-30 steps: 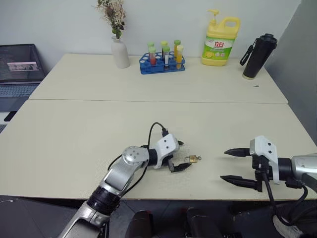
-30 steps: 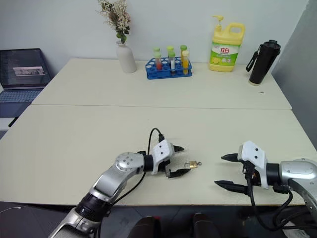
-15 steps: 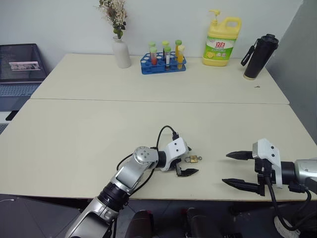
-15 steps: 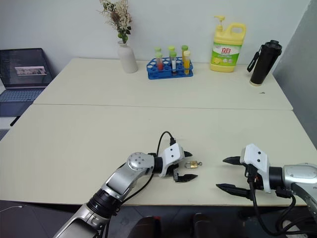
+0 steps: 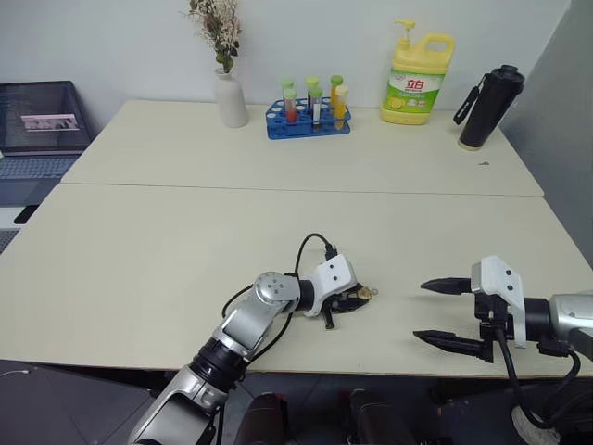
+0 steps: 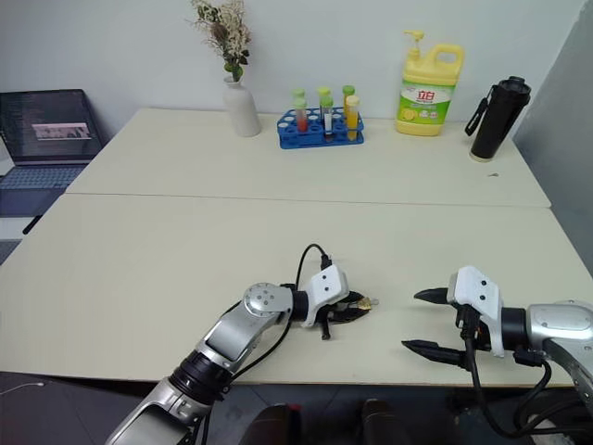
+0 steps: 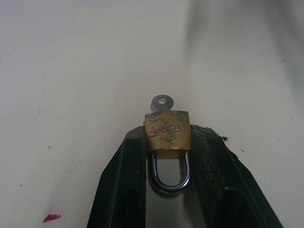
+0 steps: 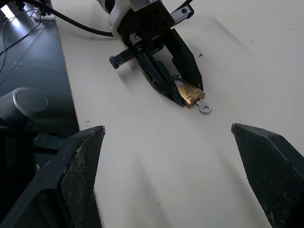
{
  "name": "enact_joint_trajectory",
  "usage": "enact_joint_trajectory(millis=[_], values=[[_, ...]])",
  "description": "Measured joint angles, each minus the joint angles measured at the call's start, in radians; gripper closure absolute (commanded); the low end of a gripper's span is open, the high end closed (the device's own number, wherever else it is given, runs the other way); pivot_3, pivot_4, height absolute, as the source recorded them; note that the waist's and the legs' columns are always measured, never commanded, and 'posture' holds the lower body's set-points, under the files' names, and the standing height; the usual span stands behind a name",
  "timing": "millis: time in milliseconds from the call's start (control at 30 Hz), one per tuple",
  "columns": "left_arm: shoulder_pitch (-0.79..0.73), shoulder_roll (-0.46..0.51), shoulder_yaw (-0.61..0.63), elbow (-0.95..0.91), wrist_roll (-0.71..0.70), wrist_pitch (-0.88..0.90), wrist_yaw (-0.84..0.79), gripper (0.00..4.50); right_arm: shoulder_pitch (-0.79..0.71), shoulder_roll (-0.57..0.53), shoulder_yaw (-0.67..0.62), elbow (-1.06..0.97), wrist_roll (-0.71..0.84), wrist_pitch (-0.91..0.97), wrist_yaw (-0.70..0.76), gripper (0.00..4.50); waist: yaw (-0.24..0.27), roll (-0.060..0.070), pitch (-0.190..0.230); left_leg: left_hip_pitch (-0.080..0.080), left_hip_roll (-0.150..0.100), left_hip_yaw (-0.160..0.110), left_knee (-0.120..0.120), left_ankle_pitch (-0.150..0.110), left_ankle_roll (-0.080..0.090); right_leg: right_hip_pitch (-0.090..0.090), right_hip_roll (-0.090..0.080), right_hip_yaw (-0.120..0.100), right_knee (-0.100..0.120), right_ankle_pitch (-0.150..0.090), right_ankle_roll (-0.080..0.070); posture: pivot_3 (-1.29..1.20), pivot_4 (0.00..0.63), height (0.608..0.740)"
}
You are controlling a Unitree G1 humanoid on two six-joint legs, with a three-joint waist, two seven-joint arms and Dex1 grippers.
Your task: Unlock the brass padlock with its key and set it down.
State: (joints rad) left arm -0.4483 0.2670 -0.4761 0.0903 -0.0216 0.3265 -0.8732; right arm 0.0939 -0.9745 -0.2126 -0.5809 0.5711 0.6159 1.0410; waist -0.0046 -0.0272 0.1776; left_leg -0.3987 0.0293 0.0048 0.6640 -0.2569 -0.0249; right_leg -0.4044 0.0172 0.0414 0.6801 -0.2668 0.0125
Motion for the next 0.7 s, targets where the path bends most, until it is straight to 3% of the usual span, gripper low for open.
enact_joint_trajectory(millis=[467, 700], values=[[0.057, 0.068, 0.030, -0.049, -0.004, -0.084, -0.010, 3.53, -0.043, 0.058, 0.040, 0.016, -0.043, -0.086, -0.023, 0.00, -0.006, 0.000, 0.000, 0.000, 0.001, 0.000, 0.000, 0.000, 0.000, 0.000, 0.000, 0.000, 0.000, 0.000, 0.000, 0.00, 0.150, 0.740], [0.120, 0.220, 0.192, -0.205, -0.044, -0.445, -0.047, 3.53, -0.105, 0.096, 0.081, 0.057, -0.057, -0.115, -0.034, 0.00, -0.004, 0.000, 0.000, 0.000, 0.002, 0.000, 0.000, 0.000, 0.000, 0.000, -0.002, 0.000, 0.000, 0.000, 0.000, 0.00, 0.150, 0.740]])
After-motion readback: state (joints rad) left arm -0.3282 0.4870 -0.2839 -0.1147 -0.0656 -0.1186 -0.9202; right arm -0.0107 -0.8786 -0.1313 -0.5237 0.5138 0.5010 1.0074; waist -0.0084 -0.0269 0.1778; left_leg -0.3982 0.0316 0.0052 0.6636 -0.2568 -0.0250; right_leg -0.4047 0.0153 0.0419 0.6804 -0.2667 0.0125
